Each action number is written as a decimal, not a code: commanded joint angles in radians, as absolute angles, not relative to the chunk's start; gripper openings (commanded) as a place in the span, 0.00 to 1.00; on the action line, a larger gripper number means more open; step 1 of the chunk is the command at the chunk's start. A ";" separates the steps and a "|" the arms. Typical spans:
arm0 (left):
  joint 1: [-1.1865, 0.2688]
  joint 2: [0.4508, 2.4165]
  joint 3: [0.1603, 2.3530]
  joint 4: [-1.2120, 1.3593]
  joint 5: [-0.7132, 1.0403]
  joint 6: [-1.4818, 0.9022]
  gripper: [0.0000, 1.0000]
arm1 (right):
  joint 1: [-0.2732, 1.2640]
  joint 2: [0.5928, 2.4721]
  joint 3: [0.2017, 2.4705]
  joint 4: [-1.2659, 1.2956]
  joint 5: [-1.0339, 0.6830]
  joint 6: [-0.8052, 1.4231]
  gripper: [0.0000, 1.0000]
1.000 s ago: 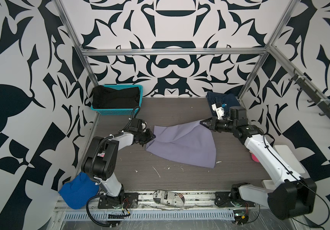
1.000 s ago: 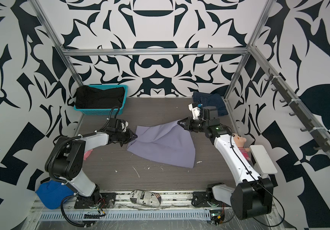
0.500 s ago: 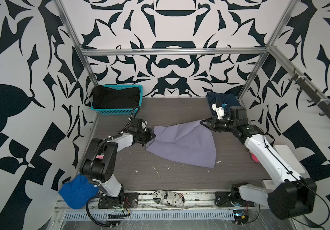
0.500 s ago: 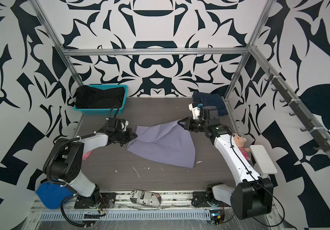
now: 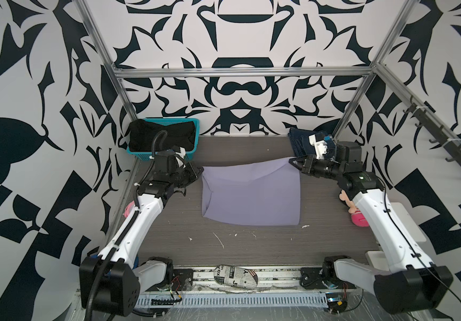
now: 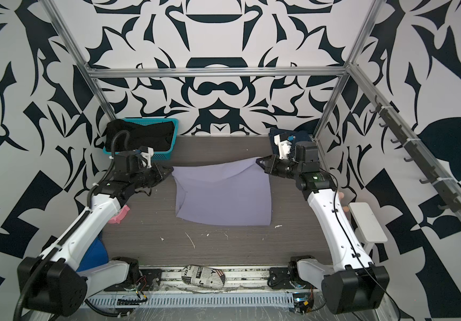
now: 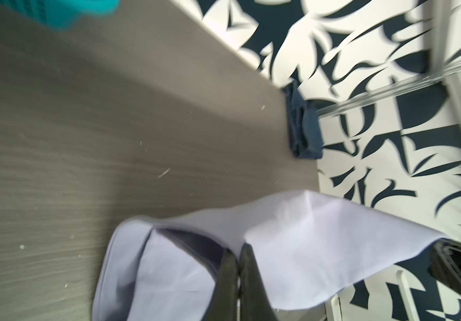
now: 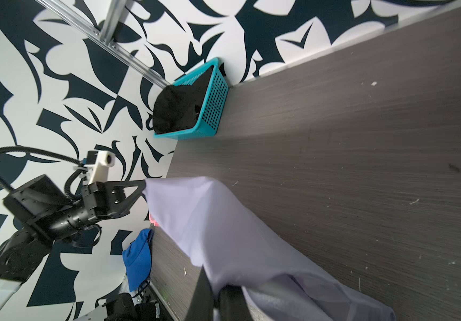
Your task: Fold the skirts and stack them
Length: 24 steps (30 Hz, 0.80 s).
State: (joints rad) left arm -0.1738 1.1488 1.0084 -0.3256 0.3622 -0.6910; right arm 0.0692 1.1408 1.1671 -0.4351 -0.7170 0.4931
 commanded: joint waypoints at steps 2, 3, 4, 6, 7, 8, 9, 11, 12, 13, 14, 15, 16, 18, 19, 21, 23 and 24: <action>-0.090 1.165 1.155 -0.486 0.376 -0.635 0.00 | 0.053 1.140 1.265 -0.415 -0.724 0.478 0.00; -0.070 1.187 1.194 -0.497 0.393 -0.626 0.00 | 0.053 1.154 1.284 -0.406 -0.724 0.479 0.00; -0.046 1.221 1.248 -0.504 0.421 -0.616 0.00 | 0.051 1.171 1.309 -0.395 -0.723 0.479 0.00; -0.005 1.332 1.378 -0.537 0.472 -0.602 0.00 | 0.050 1.220 1.370 -0.383 -0.706 0.474 0.00; 0.005 1.389 1.451 -0.544 0.497 -0.599 0.00 | 0.051 1.253 1.408 -0.370 -0.698 0.475 0.00; 0.011 1.452 1.530 -0.546 0.524 -0.597 0.00 | 0.050 1.289 1.447 -0.353 -0.691 0.483 0.00; 0.010 1.509 1.606 -0.558 0.533 -0.597 0.00 | 0.051 1.320 1.486 -0.338 -0.687 0.490 0.00; 0.010 1.645 1.801 -0.566 0.576 -0.611 0.00 | 0.049 1.407 1.565 -0.280 -0.691 0.519 0.00; 0.011 1.708 1.890 -0.583 0.590 -0.620 0.00 | 0.050 1.441 1.611 -0.268 -0.684 0.522 0.00; 0.009 1.778 2.015 -0.615 0.595 -0.619 0.00 | 0.050 1.491 1.675 -0.267 -0.679 0.519 0.00; 0.007 1.854 2.154 -0.646 0.609 -0.613 0.00 | 0.050 1.544 1.752 -0.278 -0.680 0.512 0.00; 0.006 1.919 2.270 -0.677 0.615 -0.611 0.00 | 0.050 1.589 1.818 -0.288 -0.680 0.507 0.00; 0.006 1.989 2.412 -0.716 0.620 -0.609 0.00 | 0.050 1.639 1.895 -0.302 -0.686 0.503 0.00; 0.006 2.098 2.627 -0.749 0.650 -0.609 0.00 | 0.048 1.711 2.004 -0.313 -0.707 0.505 0.00; 0.006 2.131 2.692 -0.750 0.662 -0.618 0.00 | 0.048 1.734 2.035 -0.309 -0.717 0.514 0.00; -0.001 2.123 2.680 -0.720 0.692 -0.610 0.00 | 0.048 1.737 2.028 -0.282 -0.730 0.532 0.00; -0.018 2.024 2.499 -0.668 0.679 -0.559 0.00 | 0.049 1.689 1.939 -0.217 -0.739 0.548 0.00; -0.026 1.966 2.386 -0.625 0.667 -0.532 0.00 | 0.049 1.659 1.889 -0.191 -0.740 0.555 0.00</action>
State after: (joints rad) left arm -0.0139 2.0804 2.5084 -0.6456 0.6464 -0.5964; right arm 0.0536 1.7584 1.9301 -0.3042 -0.7139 0.5301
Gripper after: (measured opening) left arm 0.059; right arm 0.061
